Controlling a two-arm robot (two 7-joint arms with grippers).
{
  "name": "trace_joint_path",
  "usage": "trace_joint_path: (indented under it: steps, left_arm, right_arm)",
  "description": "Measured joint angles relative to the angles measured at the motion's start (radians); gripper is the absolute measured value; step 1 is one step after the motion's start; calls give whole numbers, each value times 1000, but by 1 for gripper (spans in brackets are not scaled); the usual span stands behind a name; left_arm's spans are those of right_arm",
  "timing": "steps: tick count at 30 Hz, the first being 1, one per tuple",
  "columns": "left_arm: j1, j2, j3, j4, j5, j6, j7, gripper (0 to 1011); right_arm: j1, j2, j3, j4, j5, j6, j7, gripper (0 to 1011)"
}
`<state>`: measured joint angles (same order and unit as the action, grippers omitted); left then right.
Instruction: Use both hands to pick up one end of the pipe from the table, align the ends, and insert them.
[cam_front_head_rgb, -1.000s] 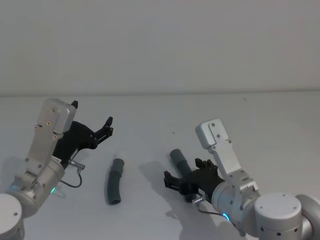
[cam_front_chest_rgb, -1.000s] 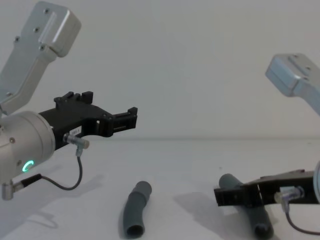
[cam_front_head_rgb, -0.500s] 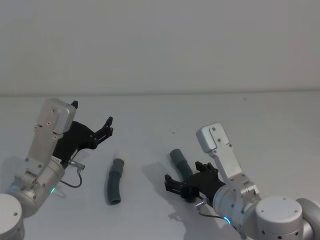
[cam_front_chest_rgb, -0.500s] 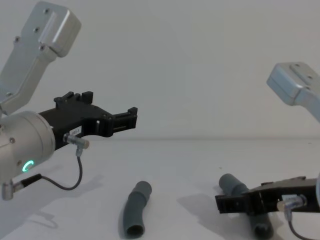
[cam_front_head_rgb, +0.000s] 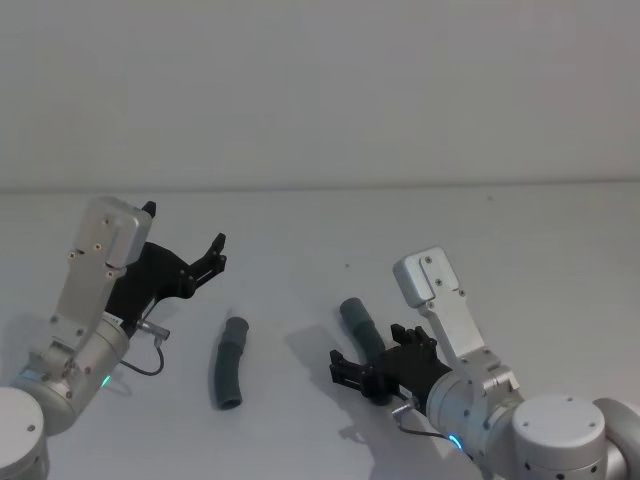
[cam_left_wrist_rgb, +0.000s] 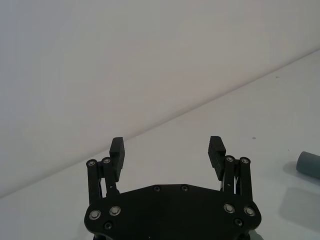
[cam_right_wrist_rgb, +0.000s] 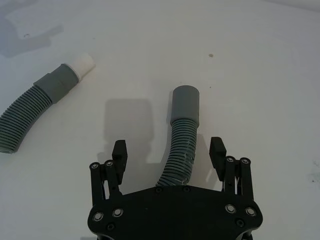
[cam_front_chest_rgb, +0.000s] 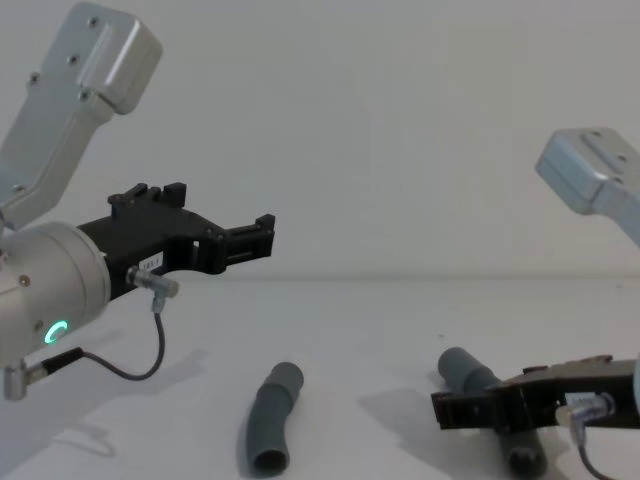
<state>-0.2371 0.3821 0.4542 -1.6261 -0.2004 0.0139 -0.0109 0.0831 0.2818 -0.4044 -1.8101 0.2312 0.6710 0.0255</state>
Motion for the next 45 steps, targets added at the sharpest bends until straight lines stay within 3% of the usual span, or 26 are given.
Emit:
trace_joint_path:
  steps: [25,30,45]
  left_arm:
    - [0,0,0,0,0,0,0,1001]
    - [0,0,0,0,0,0,0,1001]
    - [0,0,0,0,0,0,0,1001]
  right_arm:
    - [10,-2,0,49,-30,-50,7,994]
    - [12,-3,-1,52,-33,-54,7,910]
    - [13,-3,-2,57,-37,-59,8,442]
